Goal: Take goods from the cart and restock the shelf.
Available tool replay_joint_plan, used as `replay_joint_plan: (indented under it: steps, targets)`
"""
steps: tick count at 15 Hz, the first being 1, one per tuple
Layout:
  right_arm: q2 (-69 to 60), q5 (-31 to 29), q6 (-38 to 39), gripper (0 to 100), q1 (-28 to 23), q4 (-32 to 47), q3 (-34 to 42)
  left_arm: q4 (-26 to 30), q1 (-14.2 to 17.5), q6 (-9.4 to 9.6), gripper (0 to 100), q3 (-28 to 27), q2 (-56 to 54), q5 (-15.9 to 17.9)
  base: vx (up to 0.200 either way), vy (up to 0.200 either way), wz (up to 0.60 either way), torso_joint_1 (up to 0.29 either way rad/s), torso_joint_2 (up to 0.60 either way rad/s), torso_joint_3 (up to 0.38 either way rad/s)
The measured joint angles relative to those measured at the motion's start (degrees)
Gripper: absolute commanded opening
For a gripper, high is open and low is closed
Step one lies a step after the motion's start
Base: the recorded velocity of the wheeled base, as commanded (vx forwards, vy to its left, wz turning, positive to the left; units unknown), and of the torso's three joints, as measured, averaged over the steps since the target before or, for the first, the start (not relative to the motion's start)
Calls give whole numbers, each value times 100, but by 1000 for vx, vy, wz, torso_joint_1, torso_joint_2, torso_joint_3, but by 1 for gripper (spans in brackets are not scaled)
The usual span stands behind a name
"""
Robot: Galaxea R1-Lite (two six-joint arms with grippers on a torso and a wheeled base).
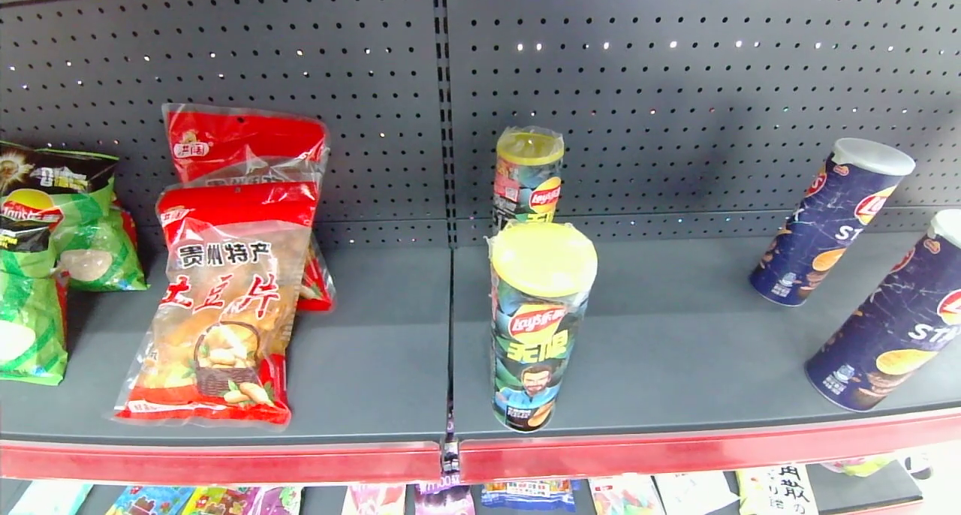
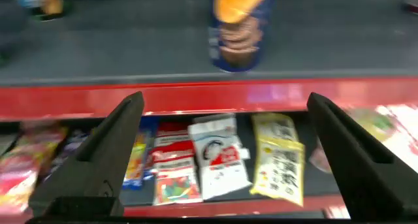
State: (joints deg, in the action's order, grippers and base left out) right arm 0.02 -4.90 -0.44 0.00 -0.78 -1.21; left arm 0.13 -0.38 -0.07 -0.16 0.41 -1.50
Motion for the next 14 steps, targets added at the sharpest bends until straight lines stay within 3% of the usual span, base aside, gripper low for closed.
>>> replay_joint_plan:
  steps: [1,3,4,6,11,14]
  targets:
    - [0,-21,-2,100,0,7,6,2,5,5,100,6,-20,0,0,0,0,0,0,0]
    - [0,965,-191,100,0,10,33,0,11,7,100,9,-39,2,0,0,0,0,0,0]
    - [0,1064,-210,100,0,21,55,5,11,7,100,11,-41,0,0,0,0,0,0,0]
    - [0,514,41,100,0,65,100,2,11,5,100,11,-46,2,-100,0,0,-1,4,1]
    - [0,463,11,100,2,68,118,2,11,7,100,9,-51,5,-200,0,0,6,1,3]
    - [0,466,9,100,0,68,121,2,13,7,100,5,-51,5,0,0,0,0,0,0]
